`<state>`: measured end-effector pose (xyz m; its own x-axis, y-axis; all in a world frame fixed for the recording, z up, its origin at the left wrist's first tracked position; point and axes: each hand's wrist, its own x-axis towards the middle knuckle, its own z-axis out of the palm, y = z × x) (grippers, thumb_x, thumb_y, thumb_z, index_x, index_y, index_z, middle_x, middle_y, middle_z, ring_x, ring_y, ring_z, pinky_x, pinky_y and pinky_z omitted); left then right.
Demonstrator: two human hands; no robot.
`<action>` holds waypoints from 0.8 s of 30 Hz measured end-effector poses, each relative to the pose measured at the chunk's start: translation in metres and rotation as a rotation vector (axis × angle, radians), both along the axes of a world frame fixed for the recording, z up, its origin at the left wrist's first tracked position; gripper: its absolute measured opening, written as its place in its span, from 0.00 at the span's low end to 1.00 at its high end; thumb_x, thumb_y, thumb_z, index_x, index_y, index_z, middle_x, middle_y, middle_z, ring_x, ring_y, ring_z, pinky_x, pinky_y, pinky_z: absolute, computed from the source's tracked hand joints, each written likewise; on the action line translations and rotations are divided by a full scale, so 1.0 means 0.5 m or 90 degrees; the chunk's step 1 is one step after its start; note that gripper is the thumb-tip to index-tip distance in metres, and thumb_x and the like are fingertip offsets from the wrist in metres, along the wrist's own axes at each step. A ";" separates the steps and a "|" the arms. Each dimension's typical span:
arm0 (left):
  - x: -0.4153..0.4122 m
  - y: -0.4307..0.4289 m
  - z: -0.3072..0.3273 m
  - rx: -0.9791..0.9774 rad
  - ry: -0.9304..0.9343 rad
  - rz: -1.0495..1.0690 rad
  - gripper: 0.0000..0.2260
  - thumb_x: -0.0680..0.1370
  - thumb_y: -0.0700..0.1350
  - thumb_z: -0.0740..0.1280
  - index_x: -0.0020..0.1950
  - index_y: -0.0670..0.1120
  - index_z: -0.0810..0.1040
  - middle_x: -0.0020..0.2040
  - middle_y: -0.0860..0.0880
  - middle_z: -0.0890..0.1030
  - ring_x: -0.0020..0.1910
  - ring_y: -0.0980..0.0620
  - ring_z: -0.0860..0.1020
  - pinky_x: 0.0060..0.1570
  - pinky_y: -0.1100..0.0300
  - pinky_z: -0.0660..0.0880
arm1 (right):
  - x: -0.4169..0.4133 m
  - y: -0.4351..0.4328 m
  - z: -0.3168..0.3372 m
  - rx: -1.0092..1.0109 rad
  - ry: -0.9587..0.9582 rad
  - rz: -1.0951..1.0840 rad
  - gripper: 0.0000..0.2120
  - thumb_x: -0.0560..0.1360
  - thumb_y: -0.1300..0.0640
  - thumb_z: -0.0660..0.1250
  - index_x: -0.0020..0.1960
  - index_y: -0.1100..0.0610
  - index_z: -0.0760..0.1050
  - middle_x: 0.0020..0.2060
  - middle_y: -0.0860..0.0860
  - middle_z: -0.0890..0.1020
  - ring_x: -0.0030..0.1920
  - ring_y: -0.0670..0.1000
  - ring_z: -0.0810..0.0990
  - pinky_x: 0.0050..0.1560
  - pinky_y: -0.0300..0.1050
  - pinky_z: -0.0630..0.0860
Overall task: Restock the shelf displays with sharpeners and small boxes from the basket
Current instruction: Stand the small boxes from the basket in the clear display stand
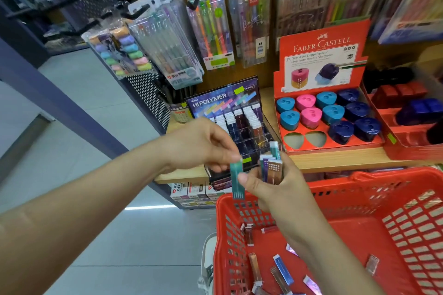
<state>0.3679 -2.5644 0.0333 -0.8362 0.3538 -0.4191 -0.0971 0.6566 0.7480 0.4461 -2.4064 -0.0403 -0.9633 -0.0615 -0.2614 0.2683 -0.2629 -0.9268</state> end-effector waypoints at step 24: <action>-0.056 -0.131 -0.086 -0.338 0.587 -0.083 0.07 0.77 0.46 0.69 0.47 0.43 0.83 0.40 0.49 0.83 0.39 0.50 0.79 0.42 0.56 0.77 | 0.001 0.040 -0.002 -0.383 -0.177 0.003 0.13 0.75 0.64 0.64 0.58 0.62 0.77 0.40 0.59 0.81 0.37 0.54 0.83 0.29 0.40 0.78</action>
